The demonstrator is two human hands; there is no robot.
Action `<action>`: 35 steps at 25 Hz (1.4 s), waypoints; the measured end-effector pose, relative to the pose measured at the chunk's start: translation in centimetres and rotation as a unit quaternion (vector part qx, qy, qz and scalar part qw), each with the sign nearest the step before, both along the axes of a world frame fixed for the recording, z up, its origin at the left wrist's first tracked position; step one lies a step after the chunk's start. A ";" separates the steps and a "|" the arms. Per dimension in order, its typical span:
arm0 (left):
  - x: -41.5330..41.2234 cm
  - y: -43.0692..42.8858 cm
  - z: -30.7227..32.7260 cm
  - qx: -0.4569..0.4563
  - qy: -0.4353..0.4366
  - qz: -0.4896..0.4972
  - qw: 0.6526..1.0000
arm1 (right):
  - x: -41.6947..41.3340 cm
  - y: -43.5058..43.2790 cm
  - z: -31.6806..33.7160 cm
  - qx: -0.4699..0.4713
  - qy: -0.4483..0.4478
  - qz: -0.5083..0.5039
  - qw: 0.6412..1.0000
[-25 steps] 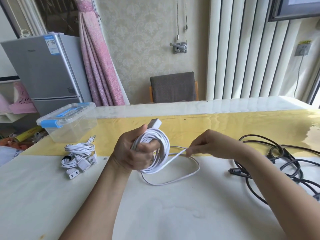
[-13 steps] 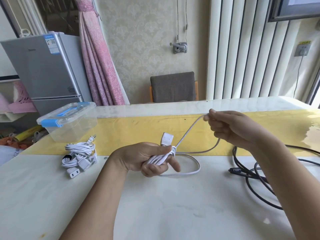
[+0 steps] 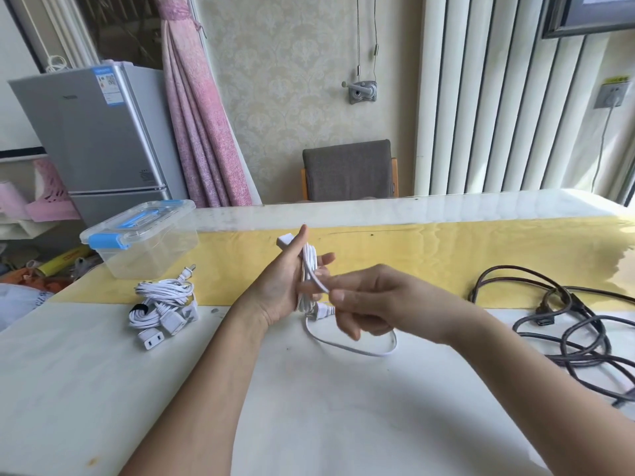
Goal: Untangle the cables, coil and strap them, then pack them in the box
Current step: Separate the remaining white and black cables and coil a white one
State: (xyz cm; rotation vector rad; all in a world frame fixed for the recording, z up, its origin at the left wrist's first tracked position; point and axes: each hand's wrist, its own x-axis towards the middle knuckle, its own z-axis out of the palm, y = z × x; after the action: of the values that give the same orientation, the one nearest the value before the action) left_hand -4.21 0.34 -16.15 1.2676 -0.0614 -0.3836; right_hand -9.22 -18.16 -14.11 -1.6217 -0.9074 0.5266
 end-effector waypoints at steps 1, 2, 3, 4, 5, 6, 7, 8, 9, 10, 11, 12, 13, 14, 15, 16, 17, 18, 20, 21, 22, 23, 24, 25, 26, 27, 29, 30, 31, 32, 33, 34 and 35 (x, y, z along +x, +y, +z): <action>0.1 0.1 0.0 -0.025 0.004 0.017 1.000 | -0.2 0.5 -0.4 -0.023 -0.009 0.015 1.000; 0.1 0.2 0.2 -0.055 0.005 0.034 0.998 | -0.4 0.9 -0.8 -0.048 -0.018 0.025 0.998; 0.1 0.3 0.3 -0.094 0.001 0.048 0.994 | -0.5 1.2 -1.1 -0.074 -0.026 0.030 0.996; 0.1 0.5 0.6 -0.140 -0.005 0.059 0.988 | -0.6 1.3 -1.3 -0.097 -0.034 0.032 0.994; 0.0 0.8 0.9 -0.189 -0.005 0.064 0.980 | -0.5 1.3 -1.5 -0.117 -0.042 0.032 0.992; 0.1 1.1 1.0 -0.240 0.004 0.056 0.969 | -0.5 1.2 -1.5 -0.136 -0.051 0.026 0.989; 0.3 1.5 0.9 -0.290 0.024 0.023 0.956 | -0.2 1.1 -1.5 -0.157 -0.061 0.011 0.986; 0.2 1.8 0.9 -0.339 0.049 -0.037 0.939 | 0.1 0.8 -1.5 -0.183 -0.074 -0.007 0.980; 0.0 1.9 1.0 -0.364 0.066 -0.107 0.923 | 0.4 0.5 -1.4 -0.211 -0.089 -0.027 0.973; -0.2 2.1 1.1 -0.360 0.074 -0.162 0.916 | 0.7 0.0 -1.2 -0.235 -0.100 -0.045 0.966; -0.5 2.2 1.2 -0.337 0.070 -0.203 0.917 | 1.1 -0.6 -0.9 -0.245 -0.101 -0.060 0.962; -0.8 2.1 1.2 -0.307 0.059 -0.246 0.918 | 1.4 -1.2 -0.6 -0.243 -0.092 -0.073 0.963; -1.3 1.9 1.2 -0.278 0.044 -0.288 0.915 | 1.7 -2.0 -0.2 -0.231 -0.080 -0.088 0.966; -1.7 1.8 1.2 -0.252 0.025 -0.330 0.909 | 1.8 -2.8 0.3 -0.224 -0.073 -0.102 0.967; -2.1 1.7 1.2 -0.231 0.007 -0.371 0.899 | 2.0 -3.6 0.7 -0.227 -0.075 -0.118 0.964; -2.5 1.7 1.1 -0.212 -0.014 -0.412 0.886 | 2.2 -4.3 1.0 -0.242 -0.089 -0.138 0.956; -2.8 1.7 1.2 -0.188 -0.035 -0.449 0.873 | 2.4 -5.1 1.3 -0.261 -0.109 -0.170 0.944; -3.0 1.8 1.1 -0.168 -0.050 -0.481 0.859 | 2.5 -5.9 1.5 -0.281 -0.124 -0.214 0.927; -3.1 1.9 1.2 -0.128 -0.057 -0.519 0.843 | 3.2 -7.6 1.7 -0.281 -0.131 -0.324 0.894; -3.0 1.9 1.2 -0.094 -0.058 -0.524 0.845 | 3.6 -8.4 1.7 -0.250 -0.119 -0.375 0.885; -2.9 1.7 1.1 -0.048 -0.065 -0.519 0.851 | 3.8 -9.2 1.6 -0.194 -0.092 -0.414 0.884; -2.8 1.6 0.9 0.006 -0.073 -0.504 0.860 | 4.1 -9.7 1.6 -0.118 -0.052 -0.438 0.889; -2.7 1.4 0.8 0.055 -0.077 -0.487 0.868 | 4.4 -10.0 1.6 -0.037 -0.004 -0.445 0.895; -2.6 1.1 0.7 0.088 -0.077 -0.469 0.875 | 4.6 -10.2 1.5 0.029 0.039 -0.443 0.895; -2.4 0.8 0.5 0.106 -0.073 -0.448 0.885 | 4.8 -10.2 1.4 0.073 0.067 -0.439 0.893; -2.3 0.4 0.4 0.117 -0.064 -0.423 0.896 | 5.0 -10.1 1.4 0.104 0.084 -0.432 0.892; -2.0 -0.2 0.2 0.137 -0.040 -0.351 0.926 | 5.0 -9.7 1.5 0.152 0.093 -0.415 0.892; -1.9 -0.4 0.1 0.145 -0.032 -0.309 0.939 | 5.0 -9.3 1.6 0.174 0.089 -0.403 0.894; -1.8 -0.5 0.1 0.154 -0.028 -0.271 0.950 | 4.8 -8.9 1.7 0.193 0.084 -0.389 0.897; -1.7 -0.6 0.1 0.166 -0.028 -0.241 0.956 | 4.6 -8.4 2.0 0.208 0.075 -0.374 0.900; -1.6 -0.8 0.0 0.181 -0.030 -0.219 0.958 | 4.2 -7.8 2.1 0.218 0.064 -0.360 0.905; -1.6 -1.0 -0.1 0.192 -0.029 -0.200 0.960 | 3.8 -7.2 2.3 0.224 0.052 -0.344 0.911; -1.5 -1.4 -0.2 0.197 -0.024 -0.181 0.963 | 3.4 -6.5 2.4 0.223 0.039 -0.326 0.918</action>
State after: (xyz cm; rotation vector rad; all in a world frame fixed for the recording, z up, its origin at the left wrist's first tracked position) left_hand -5.74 -1.01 -16.39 1.6652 -0.2720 -0.7061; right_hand -5.82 -24.65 -11.74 -1.3563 -0.3421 -0.0859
